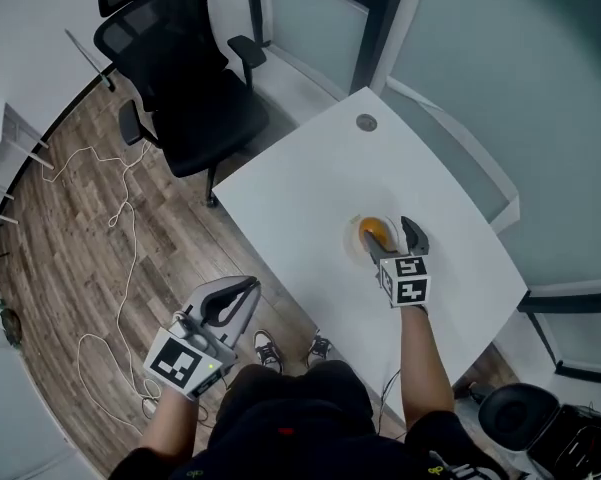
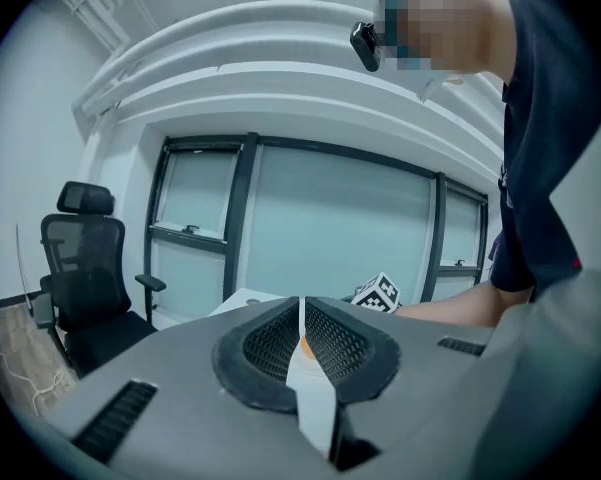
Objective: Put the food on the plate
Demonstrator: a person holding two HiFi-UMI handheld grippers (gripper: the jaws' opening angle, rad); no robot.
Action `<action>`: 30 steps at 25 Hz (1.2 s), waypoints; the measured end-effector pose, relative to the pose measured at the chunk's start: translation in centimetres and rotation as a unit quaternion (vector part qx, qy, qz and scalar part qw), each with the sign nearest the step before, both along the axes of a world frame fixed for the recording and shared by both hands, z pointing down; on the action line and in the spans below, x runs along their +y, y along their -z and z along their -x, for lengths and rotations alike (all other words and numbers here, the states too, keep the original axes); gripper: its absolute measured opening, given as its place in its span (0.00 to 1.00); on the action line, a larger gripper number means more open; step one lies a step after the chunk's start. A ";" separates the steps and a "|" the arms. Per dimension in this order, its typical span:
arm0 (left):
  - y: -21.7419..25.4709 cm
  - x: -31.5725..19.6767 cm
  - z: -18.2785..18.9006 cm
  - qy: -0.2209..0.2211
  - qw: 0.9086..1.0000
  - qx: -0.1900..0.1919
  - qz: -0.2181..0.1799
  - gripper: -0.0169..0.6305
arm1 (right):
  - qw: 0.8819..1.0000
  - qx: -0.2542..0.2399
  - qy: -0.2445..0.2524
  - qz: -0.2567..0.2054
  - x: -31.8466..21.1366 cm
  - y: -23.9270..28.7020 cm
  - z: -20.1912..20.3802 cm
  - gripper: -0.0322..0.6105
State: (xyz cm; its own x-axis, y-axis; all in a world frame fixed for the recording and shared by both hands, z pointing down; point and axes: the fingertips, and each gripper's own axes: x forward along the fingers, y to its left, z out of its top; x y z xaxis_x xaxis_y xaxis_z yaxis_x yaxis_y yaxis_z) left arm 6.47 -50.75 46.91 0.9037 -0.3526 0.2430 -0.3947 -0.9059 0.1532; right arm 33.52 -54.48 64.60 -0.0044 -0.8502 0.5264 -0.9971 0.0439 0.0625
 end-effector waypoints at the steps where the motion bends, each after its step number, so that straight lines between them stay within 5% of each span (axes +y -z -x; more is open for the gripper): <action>1: 0.4 0.1 0.0 -0.006 1.000 0.005 -0.005 0.08 | 0.999 -0.006 -0.001 -0.035 0.5 2.5 0.4 0.62; 2: 0.8 0.3 -0.1 -0.012 1.000 0.009 -0.010 0.08 | 0.998 -0.007 -0.002 -0.069 1.2 5.0 0.7 0.61; 5: 2.3 1.2 -0.7 -0.035 0.999 0.028 -0.023 0.08 | 0.988 0.003 -0.018 -0.151 3.9 12.0 1.4 0.34; 14: 7.8 3.5 -3.0 -0.096 0.990 0.076 -0.072 0.08 | 0.962 0.045 -0.025 -0.270 12.2 25.4 5.3 0.16; 22: 12.6 6.6 -3.4 -0.133 0.979 0.124 -0.091 0.08 | 0.947 0.064 -0.030 -0.313 17.7 31.2 8.9 0.09; 30: 14.0 8.4 -3.3 -0.149 0.974 0.133 -0.105 0.08 | 0.946 0.069 -0.031 -0.315 20.1 32.7 9.7 0.09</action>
